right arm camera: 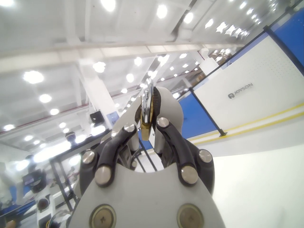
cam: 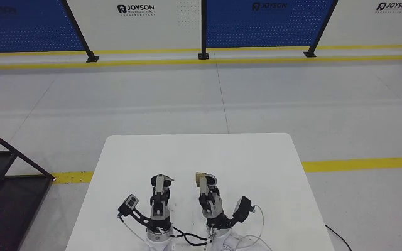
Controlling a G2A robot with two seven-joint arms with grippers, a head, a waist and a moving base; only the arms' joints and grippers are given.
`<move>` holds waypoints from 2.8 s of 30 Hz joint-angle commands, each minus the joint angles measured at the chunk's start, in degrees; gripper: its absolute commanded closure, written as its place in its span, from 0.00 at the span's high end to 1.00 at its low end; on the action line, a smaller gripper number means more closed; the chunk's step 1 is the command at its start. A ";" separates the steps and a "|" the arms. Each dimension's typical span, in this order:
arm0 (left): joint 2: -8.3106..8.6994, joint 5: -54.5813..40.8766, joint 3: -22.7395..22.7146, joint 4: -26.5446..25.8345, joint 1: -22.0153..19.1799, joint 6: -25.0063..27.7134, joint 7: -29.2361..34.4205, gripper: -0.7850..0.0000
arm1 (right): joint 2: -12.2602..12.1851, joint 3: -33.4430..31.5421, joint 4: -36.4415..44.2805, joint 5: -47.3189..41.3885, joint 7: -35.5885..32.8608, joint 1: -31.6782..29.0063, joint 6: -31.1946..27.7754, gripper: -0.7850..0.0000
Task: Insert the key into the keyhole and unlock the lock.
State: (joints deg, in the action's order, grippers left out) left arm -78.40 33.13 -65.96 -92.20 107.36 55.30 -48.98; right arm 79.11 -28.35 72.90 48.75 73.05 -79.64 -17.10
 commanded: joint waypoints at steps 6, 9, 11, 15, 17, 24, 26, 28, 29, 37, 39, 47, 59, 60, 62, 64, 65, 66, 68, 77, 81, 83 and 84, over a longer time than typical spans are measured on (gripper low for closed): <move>1.35 -2.20 -7.61 -2.95 5.02 2.70 5.96 0.00 | -0.73 -2.48 0.90 3.57 -6.90 -1.74 1.98 0.00; 2.07 -0.31 -10.68 -2.39 6.18 2.70 10.19 0.00 | -1.42 -3.63 0.24 6.88 -12.37 -2.26 3.73 0.00; 2.61 0.41 -12.97 -1.57 7.01 2.62 13.36 0.00 | -2.07 -4.69 -0.64 8.43 -16.80 -2.97 4.76 0.00; 3.49 2.15 -17.84 -0.14 8.10 1.59 18.19 0.00 | -3.23 -6.74 -1.40 10.72 -26.89 -4.61 8.24 0.00; 3.78 2.39 -18.87 0.74 8.67 1.02 20.80 0.00 | -3.74 -7.56 -0.93 12.10 -31.05 -5.14 9.19 0.00; 3.83 2.11 -19.08 0.73 8.77 0.79 21.27 0.00 | -3.87 -7.80 -0.59 12.00 -31.97 -5.51 9.05 0.00; 3.83 2.11 -19.08 0.73 8.77 0.79 21.27 0.00 | -3.87 -7.80 -0.59 12.00 -31.97 -5.51 9.05 0.00; 3.83 2.11 -19.08 0.73 8.77 0.79 21.27 0.00 | -3.87 -7.80 -0.59 12.00 -31.97 -5.51 9.05 0.00; 3.83 2.67 -19.07 0.60 8.26 -0.65 22.22 0.00 | -3.84 -7.73 -0.42 12.20 -33.06 -5.50 9.14 0.00; 4.84 7.27 -24.02 5.07 6.65 -0.62 27.30 0.00 | -3.09 -4.24 -4.26 21.74 -46.28 -2.27 9.10 0.00; 5.28 7.38 -25.94 6.26 6.64 1.50 28.49 0.00 | -2.82 -3.05 -5.42 24.11 -47.56 -1.44 7.63 0.00; 6.36 5.54 -28.78 5.86 8.37 2.70 30.05 0.00 | -1.39 -1.24 -7.32 25.90 -52.64 -0.35 9.60 0.00; 6.36 5.54 -28.78 5.86 8.37 2.70 30.05 0.00 | -0.21 -0.33 -9.42 27.40 -55.07 -0.13 10.75 0.42; 6.36 5.54 -28.78 5.86 8.37 2.70 30.05 0.00 | -0.15 -0.30 -9.47 27.52 -55.10 -0.17 10.84 0.42; 6.36 5.54 -28.78 5.86 8.37 2.70 30.05 0.00 | -0.05 -0.31 -9.49 27.72 -55.02 -0.24 10.93 0.44; 6.36 5.54 -28.78 5.86 8.37 2.70 30.05 0.00 | 0.01 -0.32 -9.42 28.09 -55.02 -0.36 11.10 0.44; 6.36 5.54 -28.78 5.86 8.37 2.70 30.05 0.00 | 0.02 -0.36 -9.31 28.27 -54.94 -0.46 11.28 0.44; 6.36 5.54 -28.78 5.86 8.37 2.70 30.05 0.00 | 0.02 -0.41 -9.21 28.45 -55.01 -0.56 11.42 0.44; 6.36 5.54 -28.78 5.86 8.37 2.70 30.05 0.00 | -0.01 -0.63 -8.80 28.96 -55.19 -0.79 12.27 0.45; 6.36 5.54 -28.78 5.86 8.37 2.70 30.05 0.00 | -1.24 -2.57 -3.43 32.34 -58.85 -3.07 15.09 0.44; 6.36 5.54 -28.78 5.86 8.37 2.70 30.05 0.00 | -2.24 -3.90 0.26 34.67 -63.43 -4.56 16.08 0.44; 6.36 5.54 -28.78 5.86 8.37 2.70 30.05 0.00 | -2.73 -4.60 2.19 35.71 -65.90 -5.25 16.34 0.43; 6.36 5.54 -28.78 5.86 8.37 2.70 30.05 0.00 | -2.96 -4.91 3.09 36.28 -67.21 -5.57 16.31 0.43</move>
State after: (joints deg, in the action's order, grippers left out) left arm -72.04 38.67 -94.74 -86.34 115.73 58.00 -18.93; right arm 76.37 -32.96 75.15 84.56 7.16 -84.92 -0.79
